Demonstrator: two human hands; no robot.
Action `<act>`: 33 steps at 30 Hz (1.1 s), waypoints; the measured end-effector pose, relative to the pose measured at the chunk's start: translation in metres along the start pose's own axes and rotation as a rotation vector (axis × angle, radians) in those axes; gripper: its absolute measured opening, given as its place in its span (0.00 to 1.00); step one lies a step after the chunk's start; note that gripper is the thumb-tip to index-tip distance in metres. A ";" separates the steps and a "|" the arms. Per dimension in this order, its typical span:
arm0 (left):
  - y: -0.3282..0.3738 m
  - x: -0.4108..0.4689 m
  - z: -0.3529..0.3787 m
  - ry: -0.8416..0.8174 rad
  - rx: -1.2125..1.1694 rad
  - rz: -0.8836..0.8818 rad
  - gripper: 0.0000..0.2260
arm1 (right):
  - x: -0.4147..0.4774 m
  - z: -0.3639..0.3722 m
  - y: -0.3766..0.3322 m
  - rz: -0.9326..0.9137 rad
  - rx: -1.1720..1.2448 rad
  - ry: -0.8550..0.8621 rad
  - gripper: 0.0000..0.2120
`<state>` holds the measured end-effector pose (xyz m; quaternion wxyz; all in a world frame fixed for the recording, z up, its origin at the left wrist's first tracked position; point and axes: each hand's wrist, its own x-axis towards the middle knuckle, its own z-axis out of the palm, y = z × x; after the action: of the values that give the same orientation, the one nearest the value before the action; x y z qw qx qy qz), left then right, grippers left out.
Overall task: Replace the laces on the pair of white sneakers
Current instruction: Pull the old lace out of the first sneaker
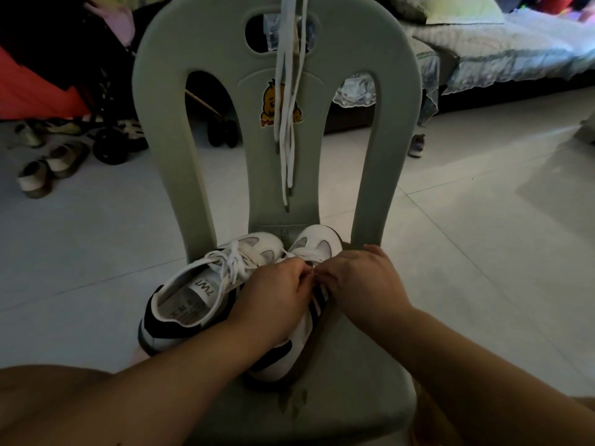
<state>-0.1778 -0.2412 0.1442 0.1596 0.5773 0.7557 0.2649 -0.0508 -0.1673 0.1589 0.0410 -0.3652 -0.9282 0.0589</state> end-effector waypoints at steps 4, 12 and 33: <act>-0.001 0.003 -0.005 -0.021 0.014 -0.024 0.09 | -0.003 -0.002 0.023 0.105 0.091 0.127 0.11; 0.002 0.003 -0.005 -0.079 0.031 -0.076 0.10 | -0.007 -0.013 0.046 0.260 0.221 0.110 0.08; -0.020 0.028 -0.012 -0.196 0.362 -0.024 0.09 | 0.019 -0.002 0.014 0.257 0.559 -0.283 0.14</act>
<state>-0.2079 -0.2206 0.1446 0.1291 0.6105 0.7787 0.0652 -0.0551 -0.1437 0.1592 0.0028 -0.4422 -0.8188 0.3660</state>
